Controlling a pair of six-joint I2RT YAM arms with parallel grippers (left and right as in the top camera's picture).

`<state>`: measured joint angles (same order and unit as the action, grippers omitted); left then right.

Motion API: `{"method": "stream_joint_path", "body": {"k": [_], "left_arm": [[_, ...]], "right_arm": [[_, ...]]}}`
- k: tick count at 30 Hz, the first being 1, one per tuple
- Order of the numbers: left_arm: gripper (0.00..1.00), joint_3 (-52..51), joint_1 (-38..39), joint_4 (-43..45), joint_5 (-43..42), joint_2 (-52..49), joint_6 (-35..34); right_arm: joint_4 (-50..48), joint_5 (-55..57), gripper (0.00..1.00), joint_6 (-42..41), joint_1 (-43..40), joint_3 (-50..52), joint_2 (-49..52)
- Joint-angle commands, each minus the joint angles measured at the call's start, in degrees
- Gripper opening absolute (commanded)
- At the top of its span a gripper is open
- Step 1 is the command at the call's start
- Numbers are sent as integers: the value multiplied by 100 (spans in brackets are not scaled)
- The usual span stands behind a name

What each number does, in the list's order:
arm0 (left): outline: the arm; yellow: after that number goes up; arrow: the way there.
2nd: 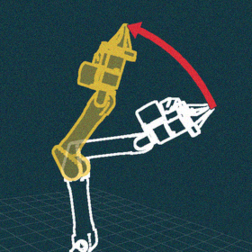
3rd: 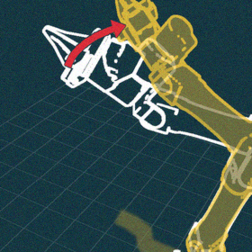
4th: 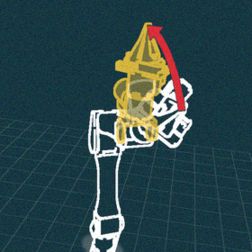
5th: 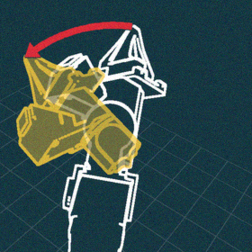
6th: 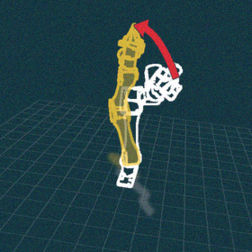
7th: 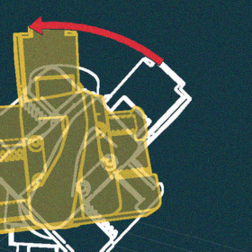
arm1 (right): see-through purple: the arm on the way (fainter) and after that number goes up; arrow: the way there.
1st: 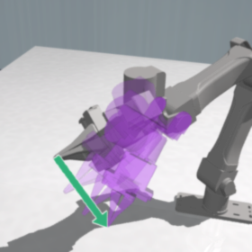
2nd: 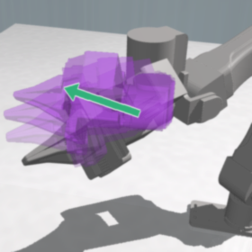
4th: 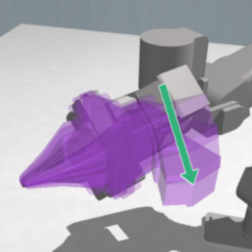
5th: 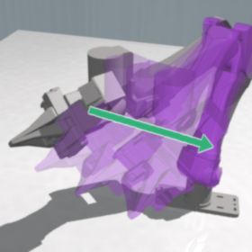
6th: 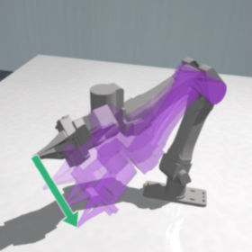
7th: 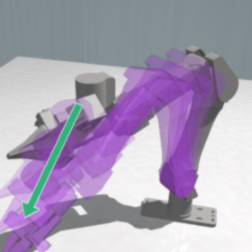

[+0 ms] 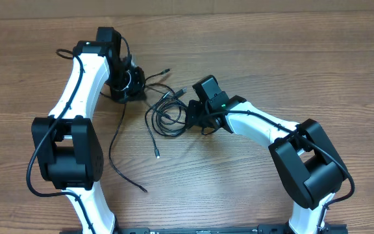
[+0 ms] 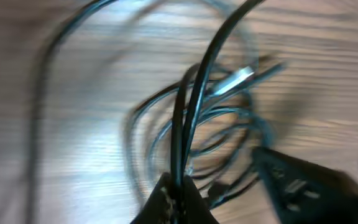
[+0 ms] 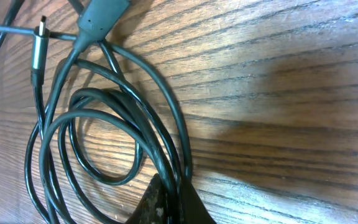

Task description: Untangle cables

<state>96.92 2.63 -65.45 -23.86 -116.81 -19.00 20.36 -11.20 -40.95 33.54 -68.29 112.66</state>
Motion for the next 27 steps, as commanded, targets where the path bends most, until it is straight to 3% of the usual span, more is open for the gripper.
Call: {"method": "stream_joint_path", "body": {"k": [1, 5, 6, 8, 10, 11, 13, 15, 22, 23, 24, 25, 27], "left_arm": [[16, 197, -48, -352, 2238, -39, -446], [33, 197, -48, -479, 2498, -39, -774], [39, 184, -48, -437, 2015, -39, -809], [40, 181, -2, -404, 1215, -42, -553], [41, 179, 111, -407, 1005, -42, -452], [41, 179, 208, -407, 1029, -42, -455], [19, 168, 361, -378, 1032, -52, -455], [4, 122, 516, -374, 1032, -76, -457], [12, -1062, 719, 238, 1088, -85, -455], [12, -1270, 719, 422, 1088, -85, -455], [12, -1539, 719, 708, 1088, -85, -455], [11, -1812, 719, 1010, 1088, -85, -455], [10, -2076, 719, 1259, 1088, -85, -455]], "right_arm": [[15, 90, 4, 31, 22, 4, -208], [15, 90, 4, 31, 22, 4, -208], [15, 90, 4, 33, 22, 4, -208], [13, 87, 4, 31, 22, 4, -208], [13, 87, 4, 31, 22, 4, -208], [15, 87, 4, 31, 22, 4, -208], [33, 87, 4, 31, 22, 4, -208], [42, 83, 4, 31, 22, 4, -208], [39, 66, 4, 33, 22, 4, -208], [39, 61, 8, 31, 22, 4, -208], [37, -83, 21, 33, 22, 4, -208], [28, -365, 27, 37, 20, 4, -208], [-31, -745, 27, 103, 20, 2, -208]]}}
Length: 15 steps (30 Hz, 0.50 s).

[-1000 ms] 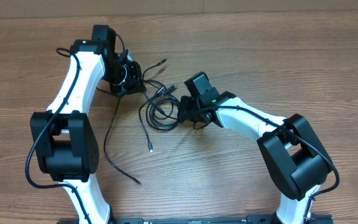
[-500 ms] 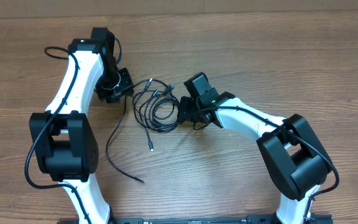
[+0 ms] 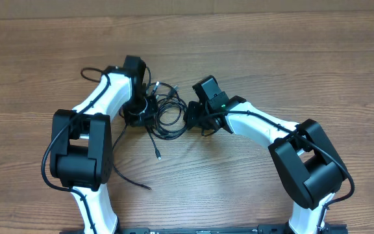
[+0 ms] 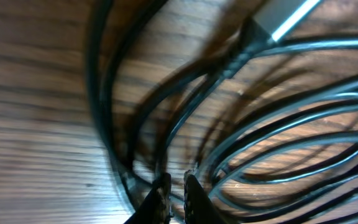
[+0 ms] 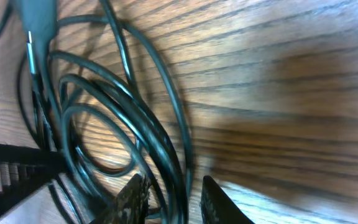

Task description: Untangle cables

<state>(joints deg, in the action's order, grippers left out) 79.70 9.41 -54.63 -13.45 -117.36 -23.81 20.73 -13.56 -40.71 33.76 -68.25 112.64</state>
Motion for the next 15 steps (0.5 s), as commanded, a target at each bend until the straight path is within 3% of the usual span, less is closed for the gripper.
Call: {"method": "stream_joint_path", "body": {"k": [1, 5, 8, 9, 10, 12, 13, 15], "left_arm": [[8, -494, 42, 289, 50, -31, 85], [4, -649, 37, 391, 55, -31, 776], [4, -592, -63, 245, 55, 0, 1012], [4, -496, -122, 118, 55, 46, 1012], [4, -374, -181, -4, 50, 144, 1010], [4, -66, -240, -210, 13, 730, 944], [4, 87, -192, -212, -157, 1187, 942], [17, 125, -57, -195, -271, 1589, 732]], "right_arm": [[-101, -885, 24, 76, -92, -13, -227], [-186, -1858, 22, 76, -629, -13, -350], [367, -1429, 26, 76, -896, -11, -343], [507, -1196, 36, 72, -933, -11, -343], [645, -927, 54, 70, -966, -11, -343], [758, -831, 79, 33, -977, -4, -332], [772, -802, 96, 26, -935, 0, -295], [809, -417, 100, 17, -883, 0, -223]]}}
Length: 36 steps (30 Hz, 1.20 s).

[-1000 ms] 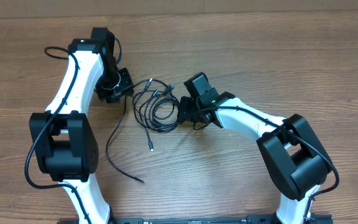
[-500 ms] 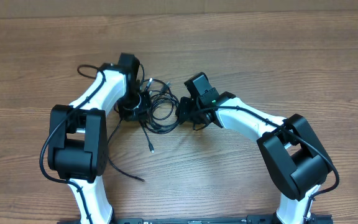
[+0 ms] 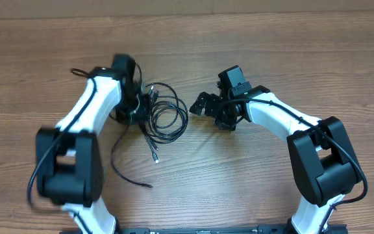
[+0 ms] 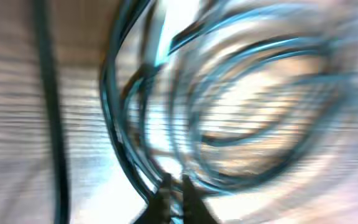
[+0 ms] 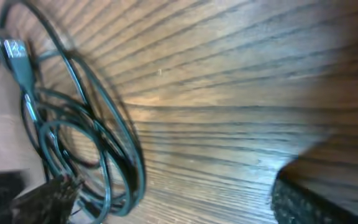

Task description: Untangle cables

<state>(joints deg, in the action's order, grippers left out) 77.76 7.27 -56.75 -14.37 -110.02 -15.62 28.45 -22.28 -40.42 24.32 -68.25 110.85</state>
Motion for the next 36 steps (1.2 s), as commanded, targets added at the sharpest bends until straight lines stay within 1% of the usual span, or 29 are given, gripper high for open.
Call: {"method": "stream_joint_path", "body": {"k": [1, 3, 4, 5, 7, 8, 9, 10, 12, 13, 15, 16, 17, 19, 20, 22, 25, 26, 27, 28, 29, 30, 31, 33, 34, 35, 36], "left_arm": [[24, 319, 293, 7, -175, 953, -131], [36, 282, 597, 52, -157, 887, -133], [41, 249, 756, 131, -157, 793, -142], [49, 219, 931, 254, -94, 629, -302], [52, 212, 1226, 529, 221, 219, -647], [53, 212, 1379, 750, 275, -70, -815], [55, 212, 1458, 901, 280, -221, -876], [58, 212, 1506, 1054, 297, -361, -898], [68, 212, 1574, 1311, 437, -636, -1047], [68, 212, 1600, 1410, 577, -765, -1091], [64, 212, 1637, 1624, 737, -1073, -1145], [52, 212, 1652, 1705, 691, -1281, -1145], [6, 212, 1652, 1716, 686, -1399, -1132], [4, 350, 1576, 1443, 660, -1314, -817], [4, 621, 1480, 1003, 520, -1121, -422], [4, 946, 1397, 597, 442, -798, 39], [4, 1298, 1287, 304, 446, -221, 739], [14, 1335, 1239, 306, 446, 11, 1045], [16, 1335, 1207, 317, 424, 177, 1414], [15, 1335, 1202, 328, 323, 216, 1707], [15, 1329, 1204, 380, 22, 181, 2081], [14, 1320, 1224, 452, -188, 120, 2277], [16, 1309, 1266, 525, -297, 31, 2358], [40, 1309, 1316, 459, 4, -201, 2140], [59, 1309, 1316, 365, 439, -269, 1805], [73, 1309, 1294, 243, 935, -315, 1399], [75, 1309, 1255, 129, 1180, -315, 1204]], "right_arm": [[203, 855, 100, -227, 61, 0, -35], [404, 979, 100, -474, -160, 0, -35], [479, 984, 100, -476, -315, 0, -35], [597, 984, 100, -474, -490, 0, -35], [894, 1185, 100, -420, -715, 0, -35], [1156, 1694, 100, -411, -863, 0, -35], [1287, 1880, 100, -413, -988, 0, -35], [1390, 1926, 100, -411, -1134, 0, -35], [1482, 1919, 100, -455, -1303, 0, -35], [1473, 1919, 100, -455, -1335, 0, -35], [1471, 1821, 100, -455, -1346, 0, -35], [1475, 1547, 100, -452, -1346, 0, -35], [1473, 1493, 100, -452, -1346, 0, -35], [1469, 1488, 100, -455, -1346, 0, -35], [1403, 1478, 100, -452, -1346, 0, -35], [1281, 1469, 100, -455, -1346, 0, -35], [1150, 1344, 100, -455, -1346, 0, -35], [1156, 885, 100, -452, -1346, 0, -35], [1141, 424, 100, -455, -1346, 0, -35], [1058, 138, 100, -455, -1325, 0, -35], [1019, 144, 100, -455, -1268, 0, -35], [1019, 166, 100, -455, -1222, 0, -35], [1019, 179, 100, -452, -1161, 0, -35], [1025, 186, 100, -450, -997, 0, -35], [1036, 247, 100, -450, -890, 4, -35], [1047, 343, 100, -452, -815, 4, -35], [1043, 479, 100, -452, -719, 4, -35]]}}
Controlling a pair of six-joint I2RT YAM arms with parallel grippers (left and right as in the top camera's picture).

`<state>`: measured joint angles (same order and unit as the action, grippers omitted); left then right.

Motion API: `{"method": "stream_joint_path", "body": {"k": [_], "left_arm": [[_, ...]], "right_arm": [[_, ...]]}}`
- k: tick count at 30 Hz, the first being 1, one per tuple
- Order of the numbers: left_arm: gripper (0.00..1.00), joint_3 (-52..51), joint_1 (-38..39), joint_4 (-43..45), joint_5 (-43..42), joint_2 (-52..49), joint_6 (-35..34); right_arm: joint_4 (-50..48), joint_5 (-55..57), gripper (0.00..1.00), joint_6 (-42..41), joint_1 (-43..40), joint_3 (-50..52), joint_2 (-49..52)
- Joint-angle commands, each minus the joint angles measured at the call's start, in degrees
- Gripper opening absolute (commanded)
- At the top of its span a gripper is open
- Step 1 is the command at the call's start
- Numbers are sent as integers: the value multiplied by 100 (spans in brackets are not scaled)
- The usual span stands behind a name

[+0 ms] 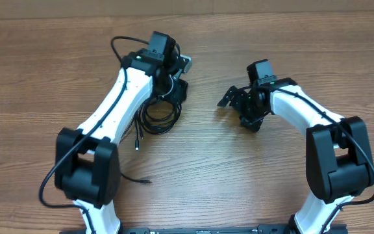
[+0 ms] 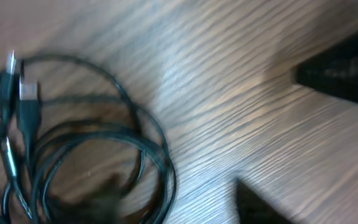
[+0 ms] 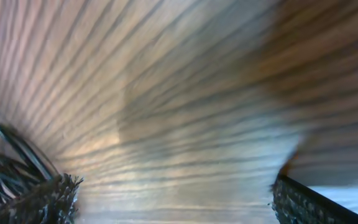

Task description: Untangle cables

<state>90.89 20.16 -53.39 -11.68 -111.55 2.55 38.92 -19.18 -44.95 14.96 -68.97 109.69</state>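
Note:
A dark coil of tangled cables (image 1: 158, 114) lies on the wooden table left of centre. One plug end (image 1: 137, 144) trails below it, and a thin black cable (image 1: 130, 175) runs toward the front. My left gripper (image 1: 177, 88) hovers at the coil's upper right, open. In the left wrist view the coil (image 2: 104, 155) with two USB plugs (image 2: 18, 93) lies below the open left gripper (image 2: 179, 205). My right gripper (image 1: 239, 110) stands wide open to the right of the coil, holding nothing. Its wrist view shows the right gripper (image 3: 176, 199) over bare wood, with cable loops (image 3: 2, 162) at the left edge.
The wooden table (image 1: 239, 182) carries nothing but the cables and both arms. The right arm's finger (image 2: 344, 68) shows at the upper right of the left wrist view. The arm bases stand at the table's front edge.
My left gripper, then shut on strands at the coil's left side, is now open at its upper right. The right gripper, still wide open, has moved farther right from the coil.
First both grippers were shut on cables, the left one far left, the right one on the coil. Then the left was at the coil and the right jaws had parted. Later the right stood open beside the coil. Now both are open and the coil lies loose.

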Motion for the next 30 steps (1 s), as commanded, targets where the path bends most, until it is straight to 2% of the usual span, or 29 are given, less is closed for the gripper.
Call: {"method": "stream_joint_path", "body": {"k": [1, 4, 6, 8, 10, 12, 15, 20, 22, 24, 27, 28, 30], "left_arm": [[74, -4, -81, -361, 1093, -160, -780], [78, -7, -302, -990, 1628, -160, -1329], [76, -9, -520, -1311, 1504, -160, -1456], [68, -9, -601, -1316, 529, -160, -470], [65, -26, -570, -1246, -505, -160, 483], [65, -125, -409, -992, -994, -160, 868], [66, -361, -153, -643, -767, -160, 828], [63, -896, 221, 48, 175, -160, 92], [54, -1172, 286, 439, 358, -160, 90], [37, -1316, 282, 645, 479, -160, 87], [23, -1314, 256, 717, 485, -160, 87], [4, -1314, 258, 721, 485, -160, 90], [4, -1298, 258, 688, 481, -160, 87]], "right_arm": [[-50, 286, 100, -2, 326, 76, 81], [-245, 286, 100, 0, 466, 76, 81], [-260, 284, 100, 2, 474, 76, 81], [-262, 286, 100, 2, 474, 76, 81], [-264, 286, 100, 0, 474, 76, 81], [-264, 284, 100, 0, 474, 76, 81], [-264, 286, 100, 2, 474, 76, 81], [-267, 284, 100, 2, 474, 76, 81], [-264, 284, 100, 2, 474, 76, 81], [-262, 284, 100, 2, 474, 76, 81], [-264, 286, 100, 2, 474, 76, 81], [-267, 284, 100, 2, 474, 76, 81], [-271, 284, 100, 0, 474, 76, 81]]}}
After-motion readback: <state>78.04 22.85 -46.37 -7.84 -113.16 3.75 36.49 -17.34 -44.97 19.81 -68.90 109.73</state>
